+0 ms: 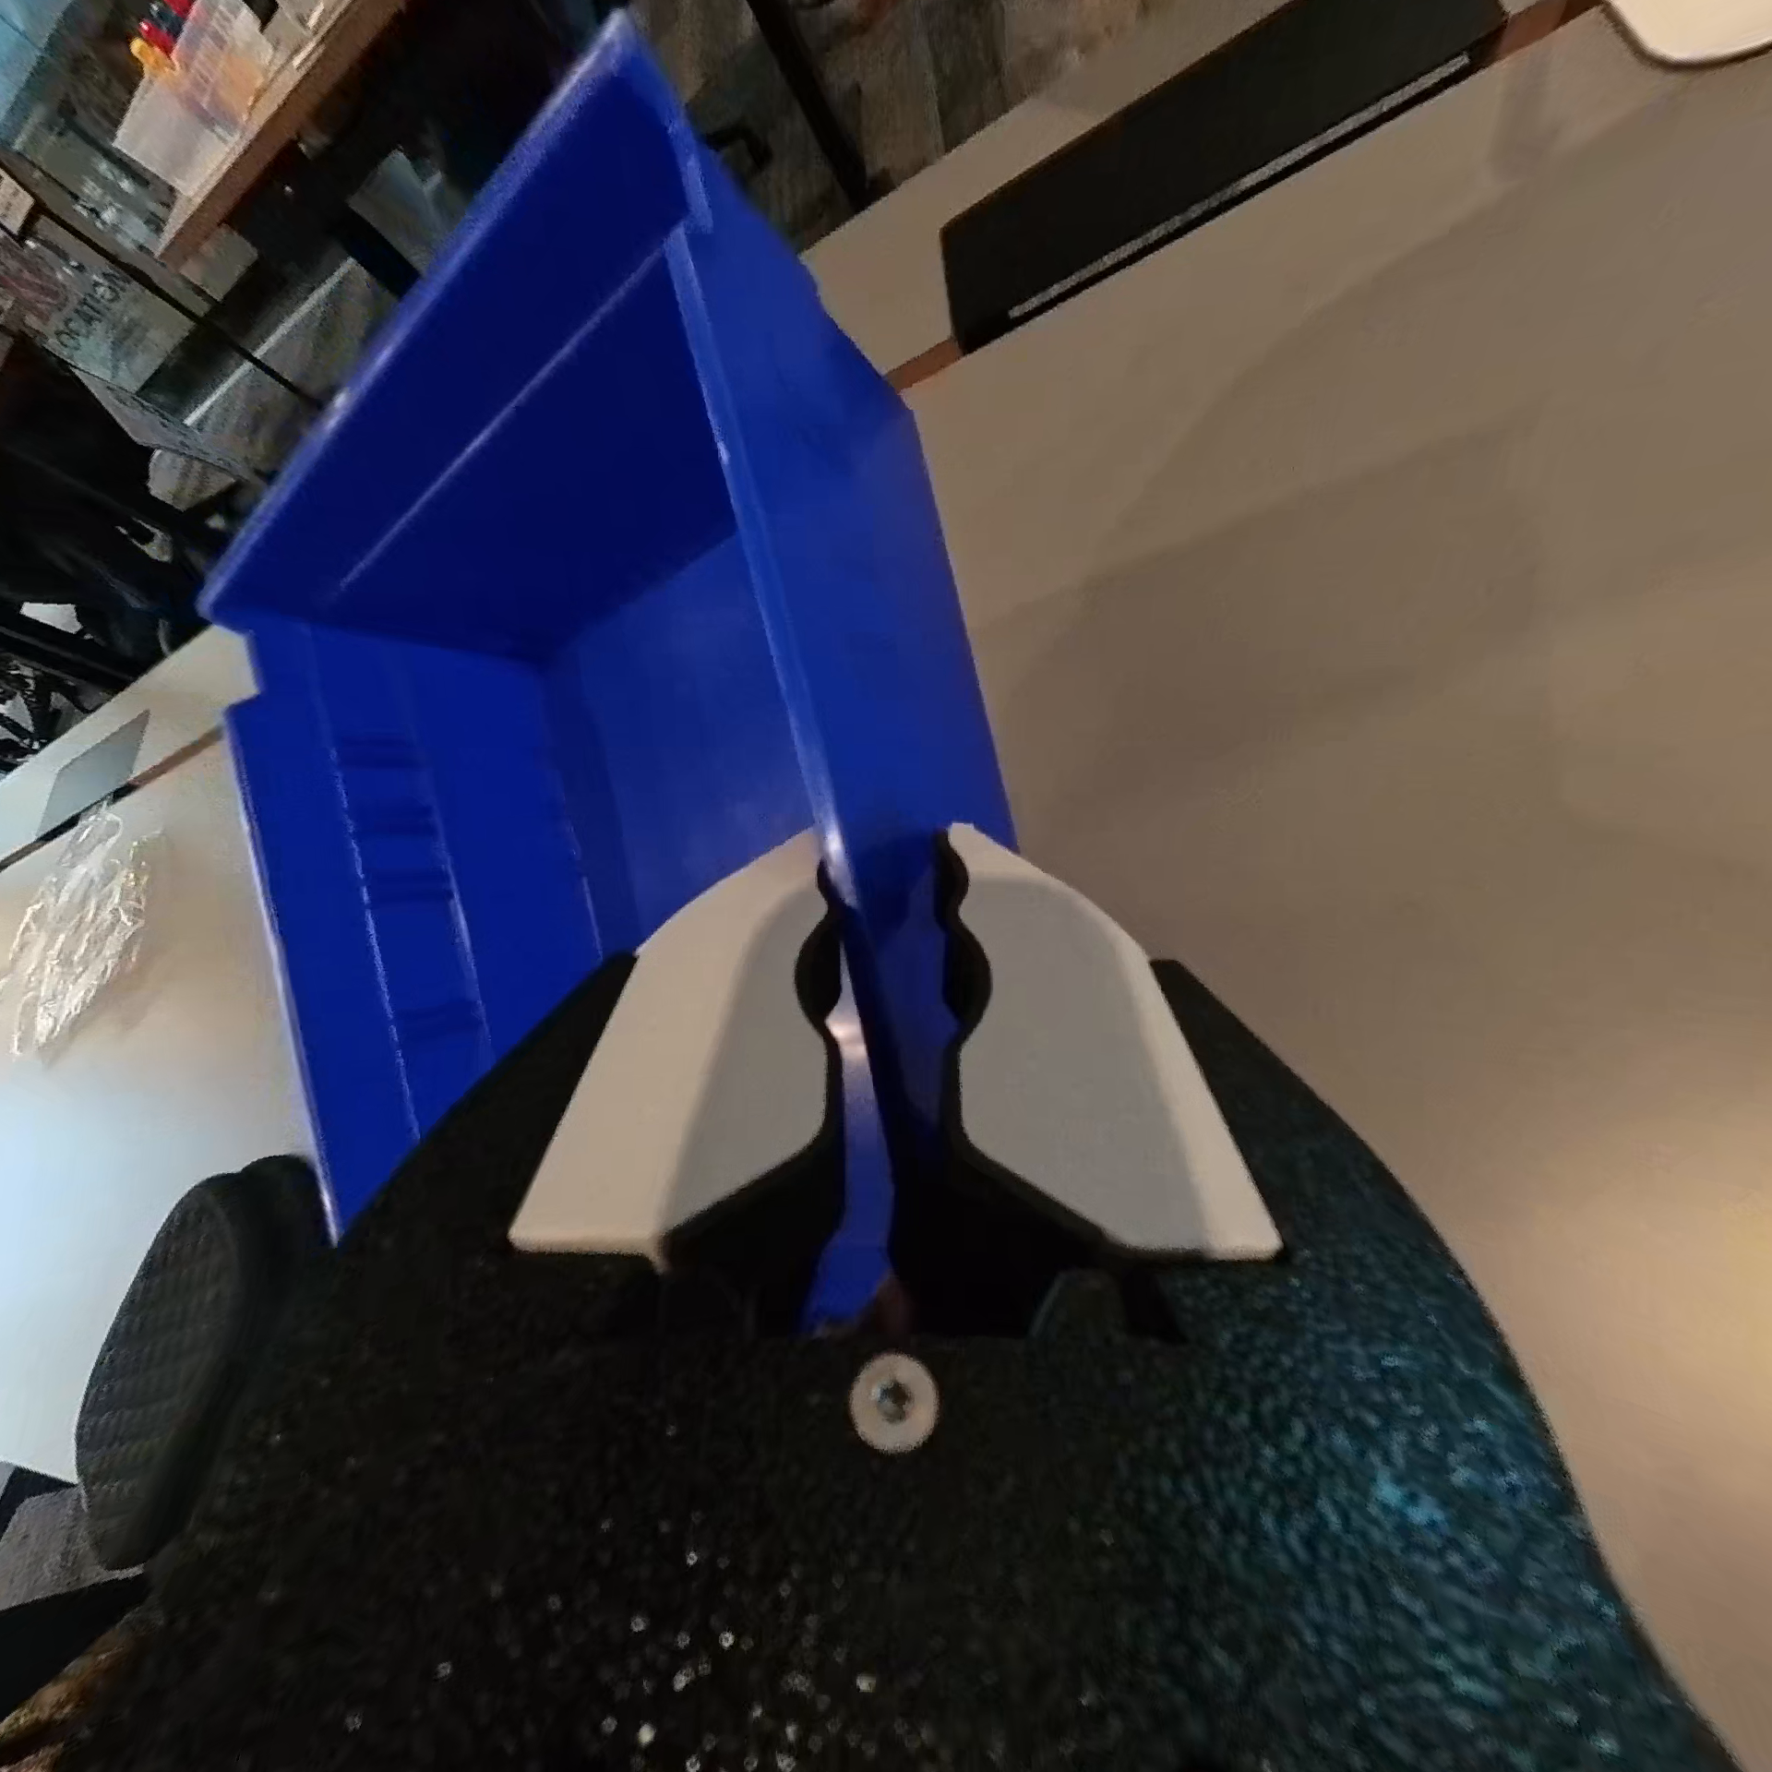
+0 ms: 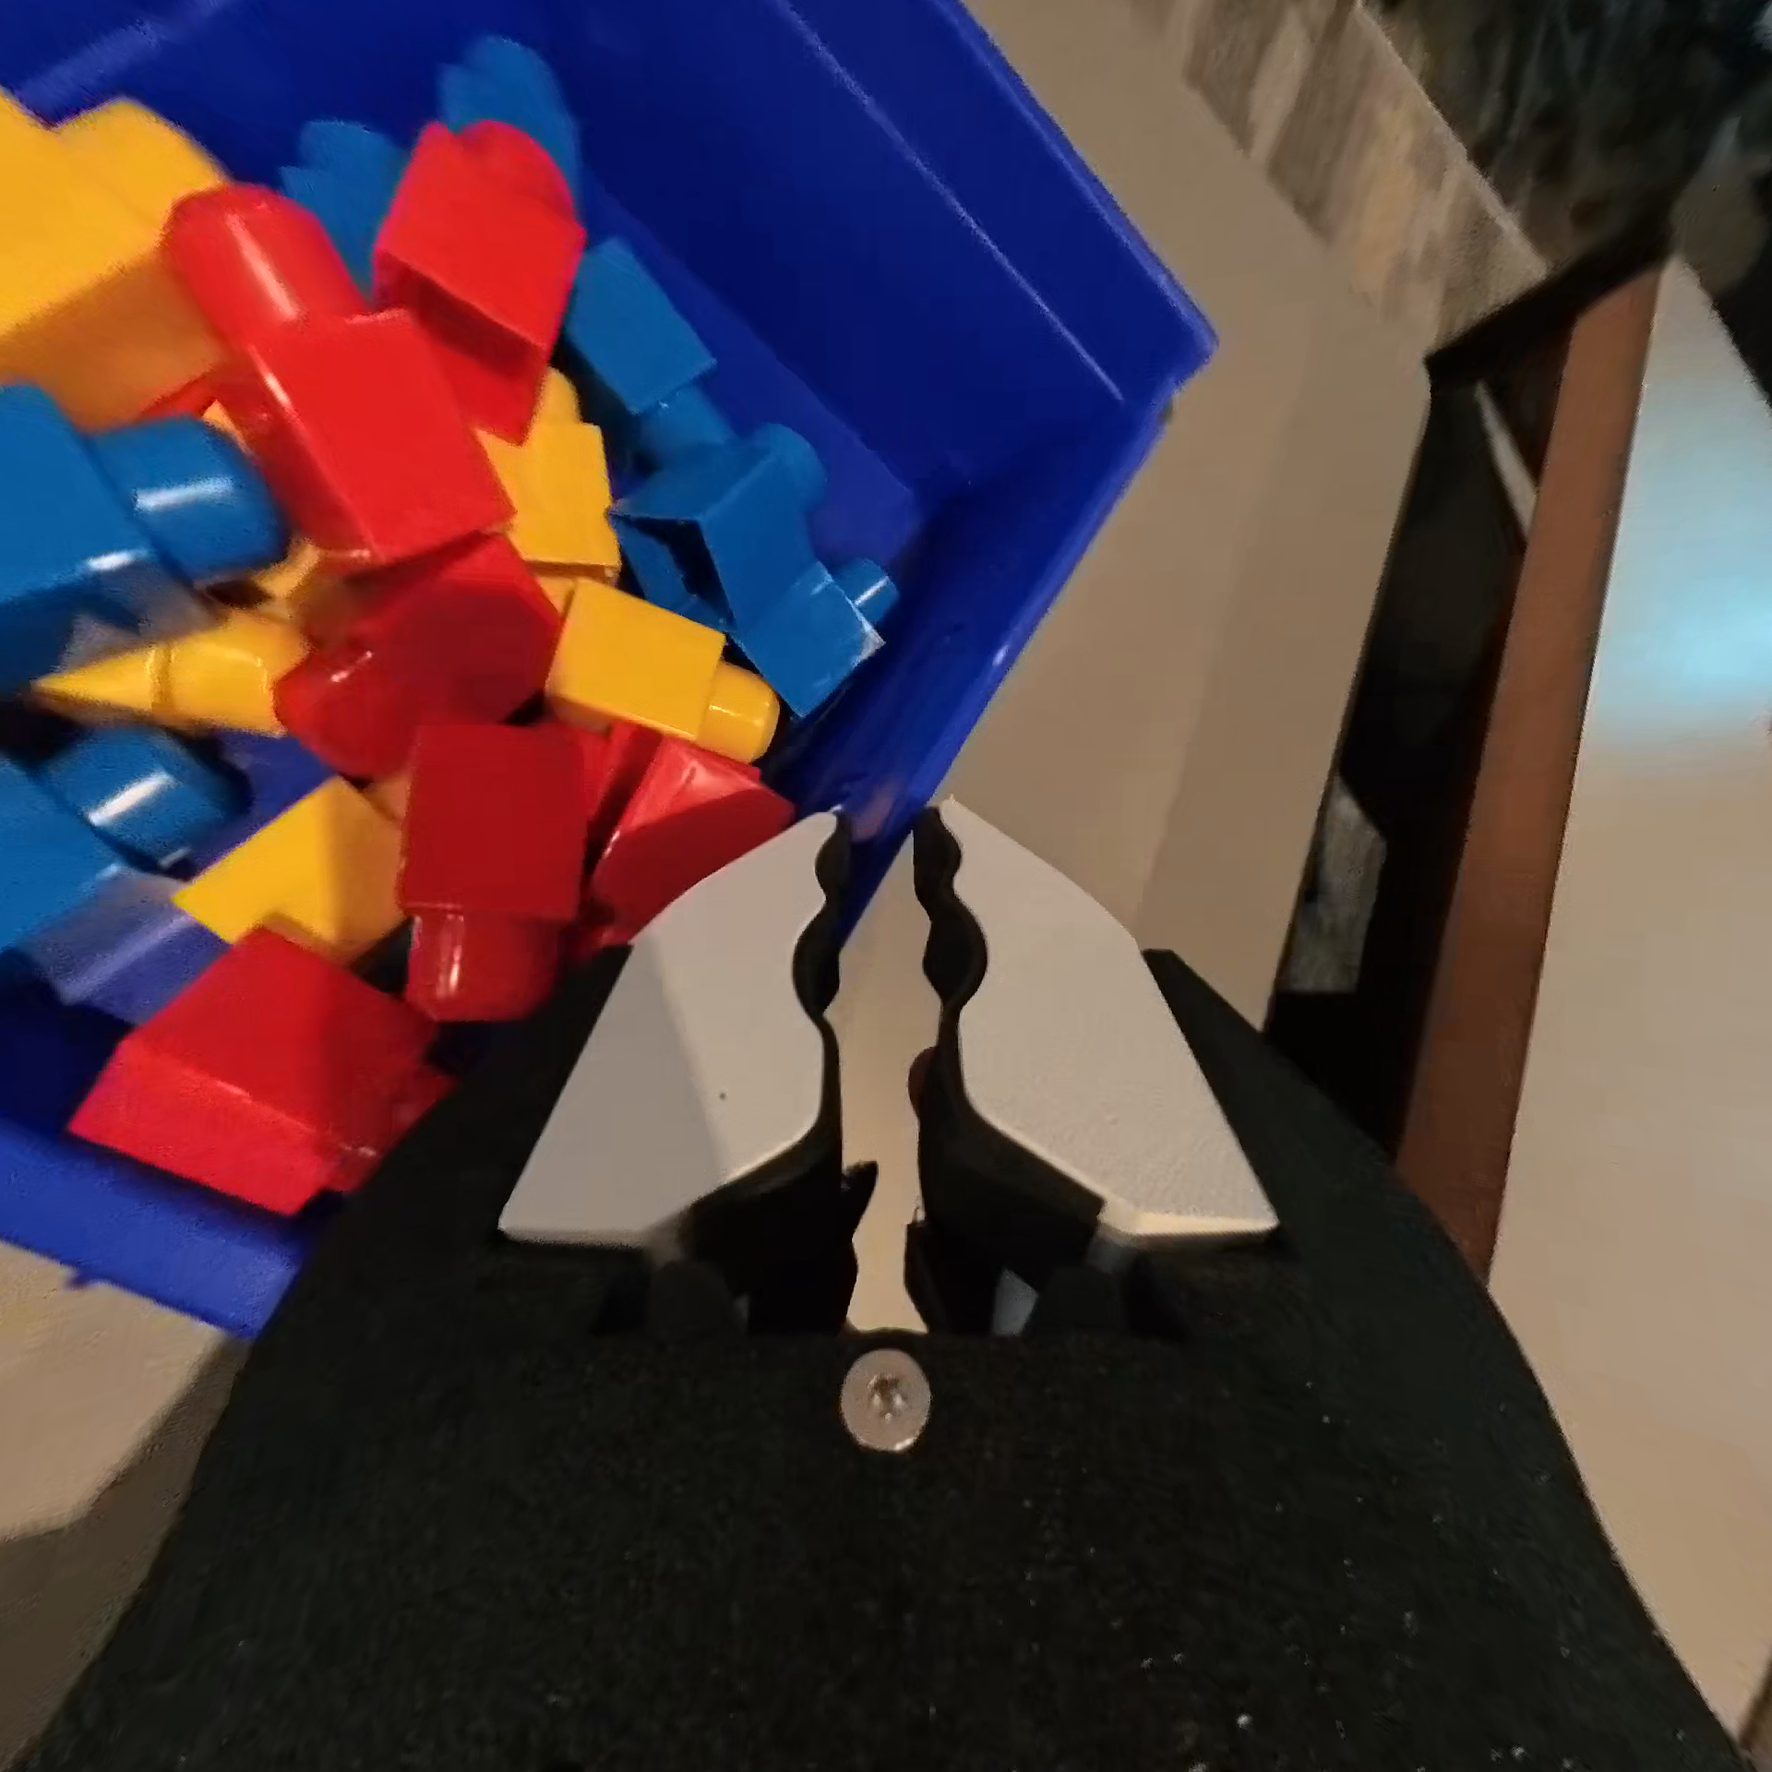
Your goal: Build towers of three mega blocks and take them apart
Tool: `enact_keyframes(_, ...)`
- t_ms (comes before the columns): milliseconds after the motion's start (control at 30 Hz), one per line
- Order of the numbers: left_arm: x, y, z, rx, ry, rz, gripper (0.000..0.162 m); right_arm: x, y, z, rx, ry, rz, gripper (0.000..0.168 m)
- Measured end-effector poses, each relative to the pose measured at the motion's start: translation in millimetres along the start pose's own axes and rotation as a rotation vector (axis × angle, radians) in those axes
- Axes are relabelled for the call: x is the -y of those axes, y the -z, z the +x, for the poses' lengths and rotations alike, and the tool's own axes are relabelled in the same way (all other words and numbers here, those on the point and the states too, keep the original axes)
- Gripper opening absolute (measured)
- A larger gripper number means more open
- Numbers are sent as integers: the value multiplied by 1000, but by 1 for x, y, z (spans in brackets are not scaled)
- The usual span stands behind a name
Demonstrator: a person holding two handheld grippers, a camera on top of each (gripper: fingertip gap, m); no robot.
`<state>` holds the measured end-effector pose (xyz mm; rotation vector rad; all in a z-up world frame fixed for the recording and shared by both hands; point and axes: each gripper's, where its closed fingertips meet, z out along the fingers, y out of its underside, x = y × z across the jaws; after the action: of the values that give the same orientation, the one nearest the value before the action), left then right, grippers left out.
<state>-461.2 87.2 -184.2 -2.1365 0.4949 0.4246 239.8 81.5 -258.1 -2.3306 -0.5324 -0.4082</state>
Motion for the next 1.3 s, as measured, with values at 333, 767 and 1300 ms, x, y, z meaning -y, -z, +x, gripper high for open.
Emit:
enact_keyframes(333, -8, 1, 1, -51, -11, 37, 20, 72, -6, -85, 17, -129, 26, 11)
enact_keyframes(767, -3, 20, -31, 38, 88, 60, 18, 211, 5, -286, 160, -215, 157, 14)
enact_keyframes(1300, 56, 69, 3, 23, 0, 171, 15, 319, 22, -353, 154, -267, 549, 13)
